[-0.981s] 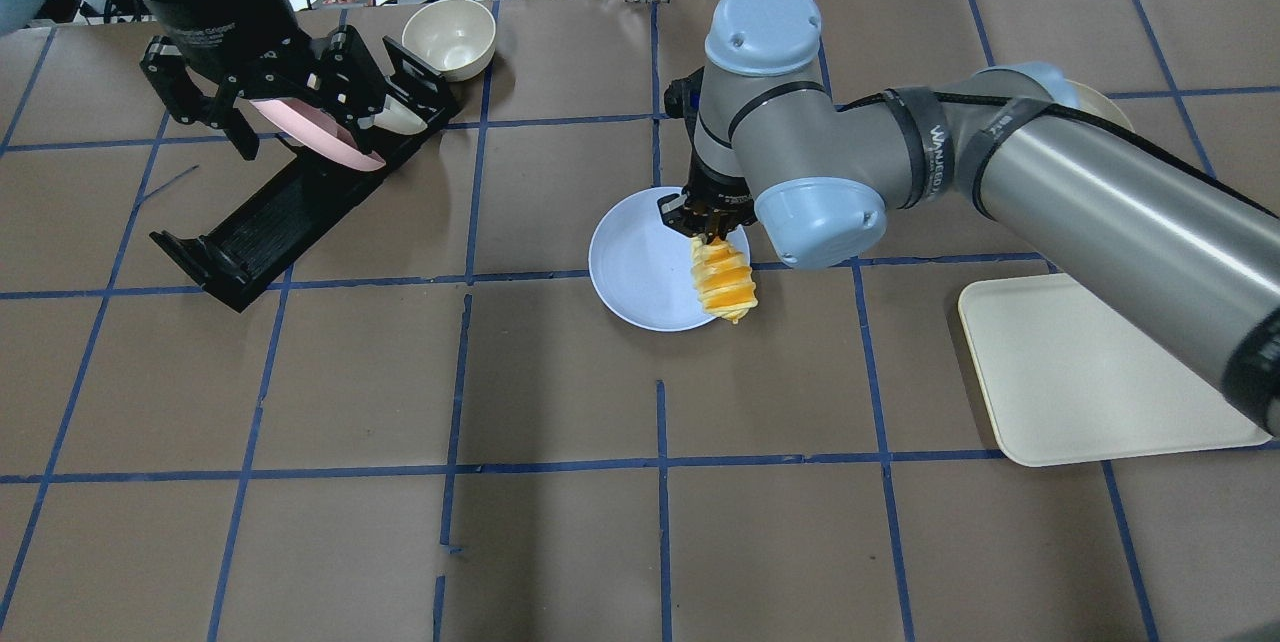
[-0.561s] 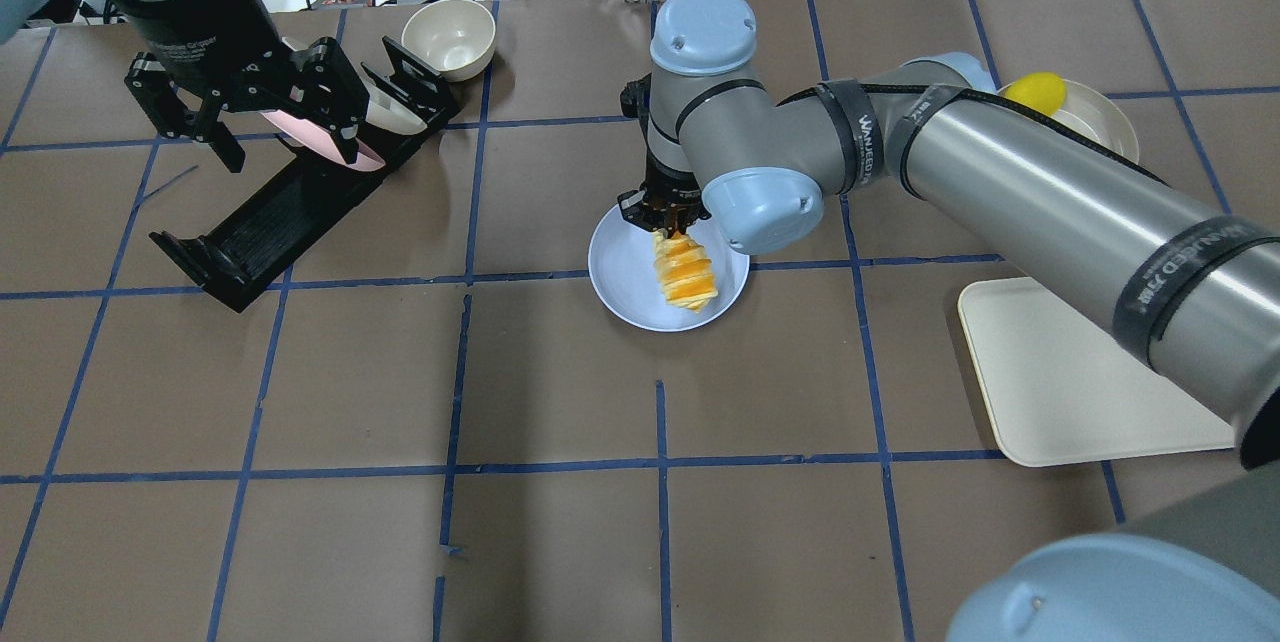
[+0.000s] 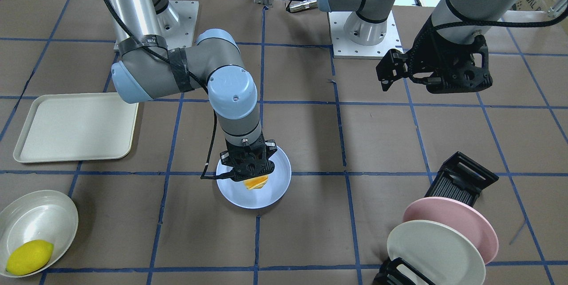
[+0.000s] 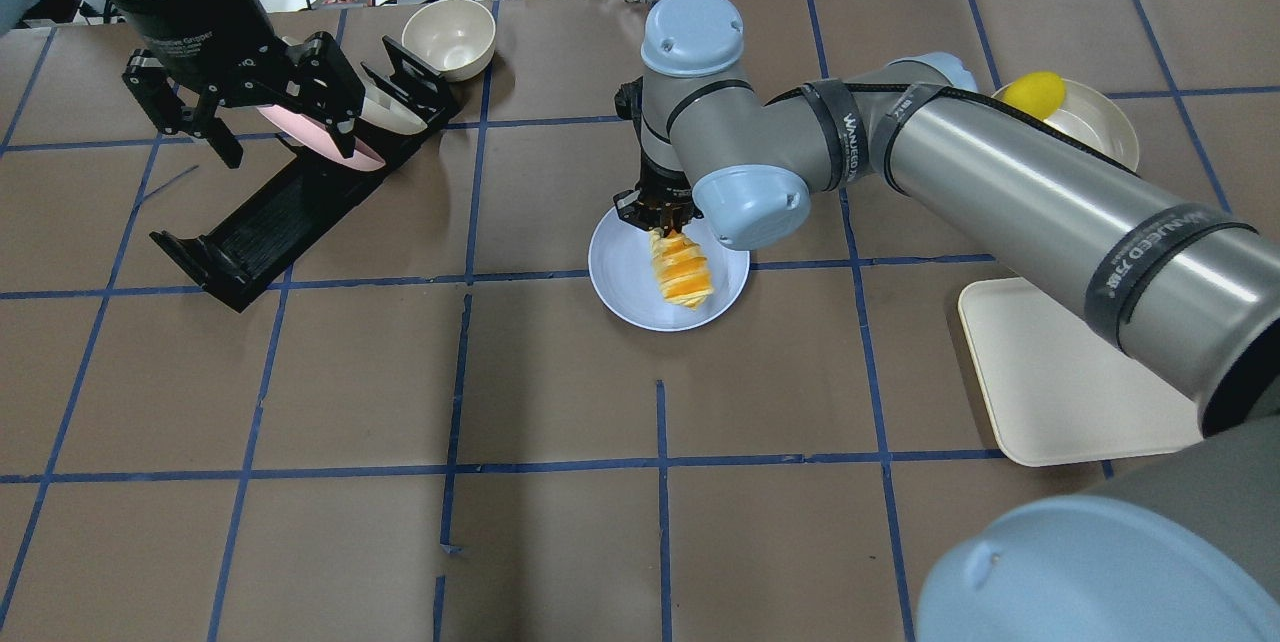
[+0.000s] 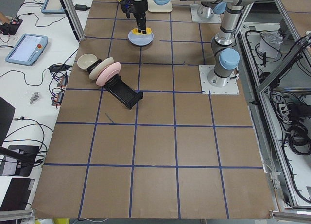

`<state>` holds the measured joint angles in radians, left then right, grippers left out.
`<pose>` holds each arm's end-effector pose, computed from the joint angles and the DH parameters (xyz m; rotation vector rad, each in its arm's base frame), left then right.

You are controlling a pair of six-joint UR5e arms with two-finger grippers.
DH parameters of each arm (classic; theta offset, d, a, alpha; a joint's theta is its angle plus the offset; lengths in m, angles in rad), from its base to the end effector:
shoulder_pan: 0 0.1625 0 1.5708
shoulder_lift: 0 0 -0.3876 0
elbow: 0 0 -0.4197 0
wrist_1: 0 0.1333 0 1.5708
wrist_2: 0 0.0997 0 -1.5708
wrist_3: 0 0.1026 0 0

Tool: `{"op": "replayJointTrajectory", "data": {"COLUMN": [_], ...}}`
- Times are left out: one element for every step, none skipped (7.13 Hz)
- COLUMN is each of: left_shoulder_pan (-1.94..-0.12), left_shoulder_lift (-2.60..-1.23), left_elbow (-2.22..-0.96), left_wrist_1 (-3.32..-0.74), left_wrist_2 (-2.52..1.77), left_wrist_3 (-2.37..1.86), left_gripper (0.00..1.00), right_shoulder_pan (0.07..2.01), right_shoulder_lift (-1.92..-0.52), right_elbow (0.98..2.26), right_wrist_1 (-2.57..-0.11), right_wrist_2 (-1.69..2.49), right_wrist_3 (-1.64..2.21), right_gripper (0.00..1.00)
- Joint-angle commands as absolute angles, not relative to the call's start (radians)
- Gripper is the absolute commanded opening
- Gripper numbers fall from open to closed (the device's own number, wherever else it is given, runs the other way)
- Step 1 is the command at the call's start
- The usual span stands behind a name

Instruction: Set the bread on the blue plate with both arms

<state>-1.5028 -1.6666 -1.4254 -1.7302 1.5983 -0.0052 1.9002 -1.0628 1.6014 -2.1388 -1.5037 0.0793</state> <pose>-0.0932 -0.5517 0.4563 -0.1116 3.1108 0.1723 0.3434 -0.5711 0.1865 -0.3844 3.0457 -0.0233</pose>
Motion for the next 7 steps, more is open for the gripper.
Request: {"op": "replayJointTrajectory", "data": {"left_shoulder_pan": [-1.506, -1.506, -1.502, -1.499, -1.499, -1.497, -1.493], "left_shoulder_lift": [-1.661, -1.672, -1.672, -1.672, -1.672, -1.672, -1.667], "left_elbow": [-1.431, -1.425, -1.428, -1.424, -1.419, -1.414, -1.414], "left_wrist_1": [-1.723, -1.723, -1.724, -1.724, -1.724, -1.723, -1.723], "left_wrist_2": [1.598, 1.604, 1.598, 1.597, 1.595, 1.582, 1.554], "left_wrist_3": [-0.003, -0.014, -0.008, -0.012, -0.017, -0.017, -0.017], "left_gripper": [1.0, 1.0, 1.0, 1.0, 1.0, 1.0, 1.0], "right_shoulder_pan": [1.901, 1.902, 1.902, 1.902, 1.902, 1.899, 1.891], "right_shoulder_lift": [-1.048, -1.046, -1.048, -1.046, -1.054, -1.089, -1.144], "right_elbow": [1.603, 1.603, 1.603, 1.603, 1.6, 1.589, 1.576], "right_wrist_1": [-2.141, -2.141, -2.141, -2.141, -2.14, -2.128, -2.102], "right_wrist_2": [-1.5, -1.5, -1.5, -1.5, -1.503, -1.503, -1.528], "right_wrist_3": [0.084, 0.086, 0.087, 0.089, 0.089, 0.086, 0.074], "right_gripper": [1.0, 1.0, 1.0, 1.0, 1.0, 1.0, 1.0]}}
